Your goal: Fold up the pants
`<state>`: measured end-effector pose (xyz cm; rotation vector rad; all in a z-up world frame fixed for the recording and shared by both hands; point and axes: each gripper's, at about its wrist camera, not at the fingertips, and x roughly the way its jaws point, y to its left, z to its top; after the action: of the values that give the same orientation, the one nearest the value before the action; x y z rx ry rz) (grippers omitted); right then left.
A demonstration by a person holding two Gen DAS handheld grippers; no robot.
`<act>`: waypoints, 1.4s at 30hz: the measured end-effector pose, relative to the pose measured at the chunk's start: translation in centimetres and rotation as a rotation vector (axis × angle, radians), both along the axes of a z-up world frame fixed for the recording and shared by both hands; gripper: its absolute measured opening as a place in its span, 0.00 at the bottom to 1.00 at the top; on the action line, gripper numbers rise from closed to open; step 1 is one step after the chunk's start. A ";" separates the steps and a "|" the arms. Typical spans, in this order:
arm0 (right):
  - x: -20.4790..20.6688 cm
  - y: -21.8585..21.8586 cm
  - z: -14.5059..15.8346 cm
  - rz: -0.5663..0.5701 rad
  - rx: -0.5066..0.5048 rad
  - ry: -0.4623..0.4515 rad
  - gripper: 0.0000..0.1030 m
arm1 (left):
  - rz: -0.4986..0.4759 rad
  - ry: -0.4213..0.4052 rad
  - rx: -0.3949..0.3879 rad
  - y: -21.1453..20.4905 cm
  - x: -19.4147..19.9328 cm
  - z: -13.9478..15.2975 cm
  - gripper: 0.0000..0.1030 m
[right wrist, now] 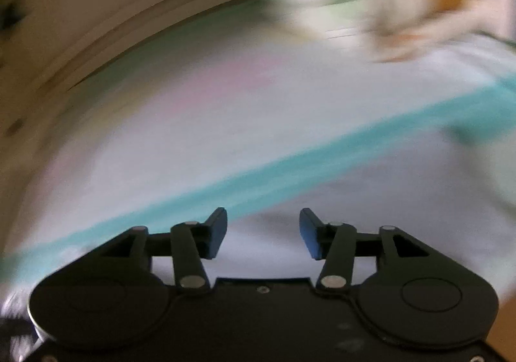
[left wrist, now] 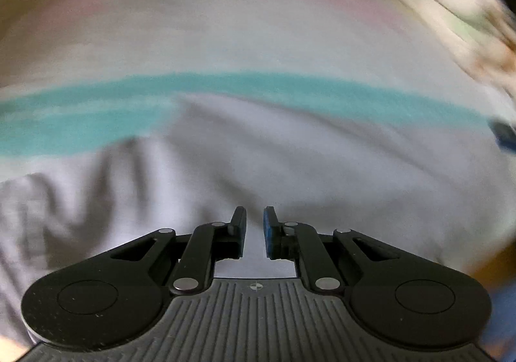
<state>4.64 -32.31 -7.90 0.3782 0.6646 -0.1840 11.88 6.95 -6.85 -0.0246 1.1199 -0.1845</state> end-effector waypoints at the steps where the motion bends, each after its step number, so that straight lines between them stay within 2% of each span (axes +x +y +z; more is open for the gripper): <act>1: 1.6 1.9 0.2 0.085 0.003 0.008 0.54 | 0.067 -0.017 0.038 1.2 0.3 -0.1 0.11; 4: 5.6 7.1 0.3 0.304 -0.006 0.040 0.60 | 0.178 -0.011 0.057 3.9 0.6 -1.1 0.11; 9: 11.8 15.2 -0.3 0.590 -0.052 0.061 0.60 | 0.274 0.060 0.064 6.8 0.9 -3.5 0.11; 11: 13.8 17.7 -1.0 0.667 -0.074 0.070 0.60 | 0.307 0.068 -0.007 8.2 0.8 -3.6 0.11; 14: 16.9 20.7 -2.6 0.748 -0.061 0.105 0.60 | 0.334 0.084 -0.059 9.3 0.9 -3.5 0.11; 19: 20.8 23.6 -5.0 0.841 -0.050 0.137 0.64 | 0.305 0.076 -0.022 8.6 1.2 -3.4 0.12; 23: 21.3 25.3 -5.9 0.902 -0.050 0.142 0.64 | 0.279 0.069 -0.013 8.2 1.3 -3.7 0.18; 24: 21.2 25.6 -6.0 0.921 -0.044 0.142 0.47 | 0.279 0.071 -0.018 8.3 1.3 -3.8 0.18; 25: 21.0 26.0 -6.0 0.939 -0.056 0.139 0.15 | 0.280 0.073 -0.025 8.4 1.4 -3.8 0.18; 26: 20.6 26.5 -6.1 0.949 -0.095 0.140 0.05 | 0.287 0.076 -0.038 8.6 1.4 -3.8 0.18; 29: 17.2 27.9 -4.7 1.050 -0.218 0.079 0.05 | 0.335 0.075 -0.096 9.6 1.5 -3.6 0.18; 32: 13.0 28.2 -3.3 1.155 -0.313 0.030 0.05 | 0.379 0.041 -0.121 10.3 1.5 -2.9 0.18; 35: 9.9 28.3 -4.4 1.210 -0.363 0.053 0.05 | 0.385 0.011 -0.110 9.7 1.7 -2.4 0.19; 37: 8.8 28.8 -5.9 1.230 -0.438 0.082 0.05 | 0.368 -0.004 -0.080 8.9 1.8 -2.4 0.19; 40: 8.7 28.6 -6.7 1.212 -0.434 0.085 0.05 | 0.370 0.027 -0.046 8.8 2.1 -3.4 0.19; 42: 9.2 28.1 -6.3 1.194 -0.401 0.091 0.07 | 0.396 0.044 -0.085 9.4 2.0 -4.0 0.19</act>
<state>13.83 -4.17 -14.24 -0.4458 0.8247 0.7990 13.86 16.39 -10.82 -0.3250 1.1279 0.1237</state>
